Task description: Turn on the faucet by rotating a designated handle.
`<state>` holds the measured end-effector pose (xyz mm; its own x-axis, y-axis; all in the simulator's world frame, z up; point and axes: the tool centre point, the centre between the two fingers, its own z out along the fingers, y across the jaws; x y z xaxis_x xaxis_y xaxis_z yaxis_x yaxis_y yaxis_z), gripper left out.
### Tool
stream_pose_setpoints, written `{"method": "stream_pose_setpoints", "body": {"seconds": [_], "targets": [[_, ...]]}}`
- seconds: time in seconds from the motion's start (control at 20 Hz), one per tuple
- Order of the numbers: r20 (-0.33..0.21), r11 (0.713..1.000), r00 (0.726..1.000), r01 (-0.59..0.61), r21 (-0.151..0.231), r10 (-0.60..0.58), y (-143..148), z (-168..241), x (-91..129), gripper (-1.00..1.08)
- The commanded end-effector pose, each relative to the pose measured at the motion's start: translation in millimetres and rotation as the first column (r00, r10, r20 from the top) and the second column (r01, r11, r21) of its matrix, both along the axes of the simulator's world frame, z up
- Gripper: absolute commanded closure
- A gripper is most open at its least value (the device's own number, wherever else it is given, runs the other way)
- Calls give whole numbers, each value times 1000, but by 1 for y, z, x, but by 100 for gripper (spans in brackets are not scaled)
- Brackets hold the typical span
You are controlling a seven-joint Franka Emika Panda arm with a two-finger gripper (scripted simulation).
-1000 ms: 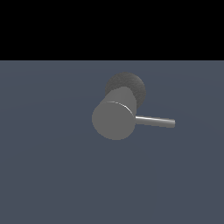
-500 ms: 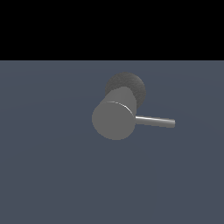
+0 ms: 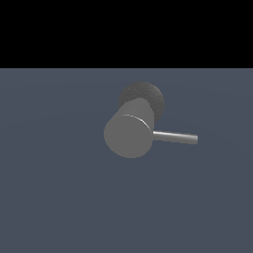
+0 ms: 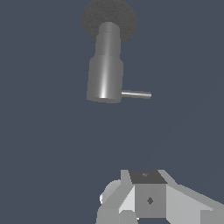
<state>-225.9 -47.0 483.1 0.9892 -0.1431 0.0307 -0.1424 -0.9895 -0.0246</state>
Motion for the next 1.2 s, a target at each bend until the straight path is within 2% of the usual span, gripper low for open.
{"method": "stream_pose_setpoints", "body": {"seconds": [0.0,0.15,0.35,0.65,0.9,1.15], "targets": [[3,1000,1000,-2,12,2,1,0,0,108],[11,999,1000,-5,44,4,1,1,0,108],[27,994,1000,-12,108,9,3,2,0,108],[70,966,997,-33,255,15,5,6,1,108],[124,906,992,-62,418,11,7,14,3,108],[185,805,983,-100,584,-13,5,25,7,108]]}}
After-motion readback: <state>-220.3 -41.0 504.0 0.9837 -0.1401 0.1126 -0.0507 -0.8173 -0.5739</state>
